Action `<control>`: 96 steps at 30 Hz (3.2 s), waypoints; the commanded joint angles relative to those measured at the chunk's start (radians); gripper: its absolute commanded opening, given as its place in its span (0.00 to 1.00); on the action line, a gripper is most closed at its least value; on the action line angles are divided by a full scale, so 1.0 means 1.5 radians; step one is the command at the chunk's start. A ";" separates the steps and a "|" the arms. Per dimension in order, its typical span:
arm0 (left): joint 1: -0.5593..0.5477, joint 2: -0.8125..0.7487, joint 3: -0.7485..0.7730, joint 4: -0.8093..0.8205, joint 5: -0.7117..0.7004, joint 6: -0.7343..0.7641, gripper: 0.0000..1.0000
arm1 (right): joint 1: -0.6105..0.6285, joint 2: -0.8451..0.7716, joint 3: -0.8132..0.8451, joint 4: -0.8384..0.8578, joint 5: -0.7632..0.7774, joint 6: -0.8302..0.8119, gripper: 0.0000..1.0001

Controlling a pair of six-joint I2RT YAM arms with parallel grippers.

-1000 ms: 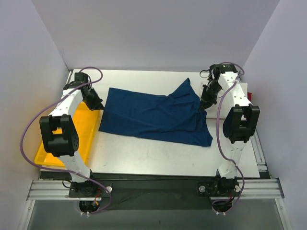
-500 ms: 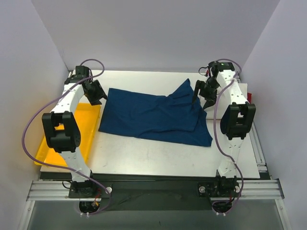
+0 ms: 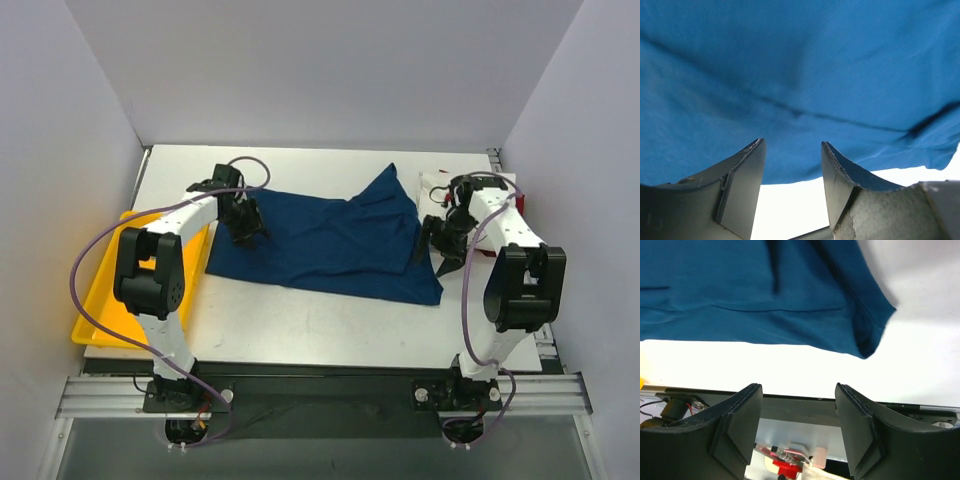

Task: Fold and stack the t-shirts
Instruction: Fold the flattened tshirt in 1/3 of the way

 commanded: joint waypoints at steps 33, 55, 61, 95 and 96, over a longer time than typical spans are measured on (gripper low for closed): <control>0.008 0.005 -0.159 0.054 -0.057 0.002 0.63 | -0.040 0.069 -0.199 0.081 0.100 0.005 0.00; 0.012 -0.165 -0.324 0.008 -0.162 -0.045 0.63 | -0.019 -0.071 -0.312 -0.004 0.109 0.029 0.00; 0.010 -0.219 -0.359 -0.005 -0.164 -0.055 0.63 | -0.015 -0.135 -0.332 -0.038 0.112 0.063 0.00; -0.027 -0.311 -0.312 0.027 -0.117 -0.057 0.72 | 0.179 0.020 -0.242 0.180 -0.003 0.030 0.34; -0.027 -0.312 -0.315 0.028 -0.118 -0.056 0.72 | 0.180 0.024 -0.241 0.184 -0.001 0.031 0.34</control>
